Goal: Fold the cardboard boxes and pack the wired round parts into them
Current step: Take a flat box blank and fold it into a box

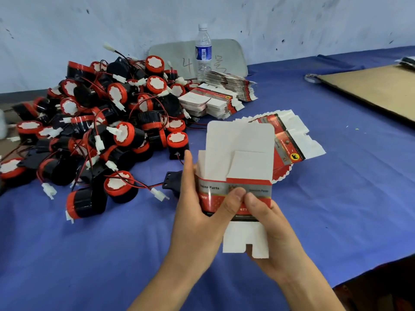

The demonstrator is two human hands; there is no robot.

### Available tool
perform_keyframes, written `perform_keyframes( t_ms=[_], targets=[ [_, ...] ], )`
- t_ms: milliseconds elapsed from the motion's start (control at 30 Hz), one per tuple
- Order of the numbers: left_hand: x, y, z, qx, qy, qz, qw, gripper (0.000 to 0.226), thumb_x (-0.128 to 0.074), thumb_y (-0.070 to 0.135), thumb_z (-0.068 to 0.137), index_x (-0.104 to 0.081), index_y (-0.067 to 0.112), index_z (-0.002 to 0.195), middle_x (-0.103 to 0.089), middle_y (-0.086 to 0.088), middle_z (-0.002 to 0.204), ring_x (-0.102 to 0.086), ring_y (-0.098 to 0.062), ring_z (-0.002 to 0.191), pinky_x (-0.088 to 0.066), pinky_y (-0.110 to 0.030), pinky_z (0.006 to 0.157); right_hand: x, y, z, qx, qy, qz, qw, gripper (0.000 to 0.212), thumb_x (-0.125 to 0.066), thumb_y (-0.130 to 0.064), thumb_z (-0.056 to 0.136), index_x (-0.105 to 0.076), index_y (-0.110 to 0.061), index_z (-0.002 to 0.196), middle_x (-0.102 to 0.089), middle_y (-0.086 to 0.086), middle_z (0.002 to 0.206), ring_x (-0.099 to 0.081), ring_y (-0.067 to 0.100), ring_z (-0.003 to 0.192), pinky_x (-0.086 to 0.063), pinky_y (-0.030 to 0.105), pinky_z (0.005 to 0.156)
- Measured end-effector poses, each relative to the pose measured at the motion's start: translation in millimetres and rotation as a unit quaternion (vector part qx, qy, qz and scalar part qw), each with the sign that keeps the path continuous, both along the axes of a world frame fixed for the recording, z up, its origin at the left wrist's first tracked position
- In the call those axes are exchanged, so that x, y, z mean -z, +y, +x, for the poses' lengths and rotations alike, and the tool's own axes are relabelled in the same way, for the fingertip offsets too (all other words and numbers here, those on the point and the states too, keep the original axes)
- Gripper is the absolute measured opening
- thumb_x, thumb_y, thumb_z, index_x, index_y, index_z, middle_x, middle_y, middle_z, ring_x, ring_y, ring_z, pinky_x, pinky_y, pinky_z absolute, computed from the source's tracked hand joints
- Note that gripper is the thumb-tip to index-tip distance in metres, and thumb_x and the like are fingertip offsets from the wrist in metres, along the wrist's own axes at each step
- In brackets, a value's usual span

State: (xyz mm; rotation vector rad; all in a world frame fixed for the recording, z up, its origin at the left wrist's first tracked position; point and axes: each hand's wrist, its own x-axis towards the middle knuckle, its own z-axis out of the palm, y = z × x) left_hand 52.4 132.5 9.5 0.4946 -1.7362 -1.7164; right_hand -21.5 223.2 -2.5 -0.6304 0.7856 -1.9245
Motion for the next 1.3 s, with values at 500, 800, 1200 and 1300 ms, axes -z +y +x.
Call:
perform_keyframes(
  t_ms=[500, 800, 1200, 1300],
  targets=[
    [9, -4, 10, -0.098, -0.144, -0.308, 0.935, 0.037, -0.067, 0.051, 0.073, -0.05, 0.047, 0.106, -0.025, 0.019, 0.153, -0.024, 0.033, 0.114, -0.021, 0.01, 0.086, 4, 10, -20, 0.193, 0.166, 0.127, 0.959, 0.018, -0.066, -0.024, 0.086, -0.072, -0.032, 0.101, -0.073, 0.001, 0.106, -0.069, 0.02, 0.1, -0.056, 0.025, 0.076],
    [-2, 7, 11, 0.048, -0.058, -0.093, 0.993, 0.045, -0.073, 0.039, 0.065, -0.047, 0.027, 0.099, -0.067, 0.004, 0.102, -0.066, -0.017, 0.099, -0.057, -0.04, 0.084, 9, 1, -17, 0.179, 0.26, 0.087, 0.945, 0.049, -0.048, -0.025, 0.086, -0.038, -0.025, 0.134, -0.063, -0.03, 0.109, -0.062, -0.004, 0.102, -0.05, 0.013, 0.077],
    [-23, -42, 2, 0.176, -0.115, 0.297, 0.932, 0.038, -0.064, 0.05, 0.059, -0.077, 0.028, 0.088, -0.073, -0.006, 0.098, -0.068, -0.029, 0.087, -0.056, -0.037, 0.053, -6, 29, -40, 0.137, 0.567, 0.118, 0.803, 0.093, -0.057, 0.004, 0.069, -0.032, -0.043, 0.145, -0.01, -0.013, 0.16, -0.007, 0.01, 0.148, -0.025, 0.045, 0.116],
    [-23, -44, 3, 0.193, -0.148, 0.268, 0.932, 0.039, -0.074, 0.044, 0.05, -0.076, 0.034, 0.088, -0.073, -0.003, 0.092, -0.071, -0.024, 0.084, -0.055, -0.033, 0.05, -9, 27, -43, 0.187, 0.657, 0.177, 0.709, 0.096, -0.075, -0.026, 0.069, -0.023, -0.051, 0.146, -0.007, -0.02, 0.158, -0.007, 0.01, 0.148, -0.022, 0.038, 0.114]
  ],
)
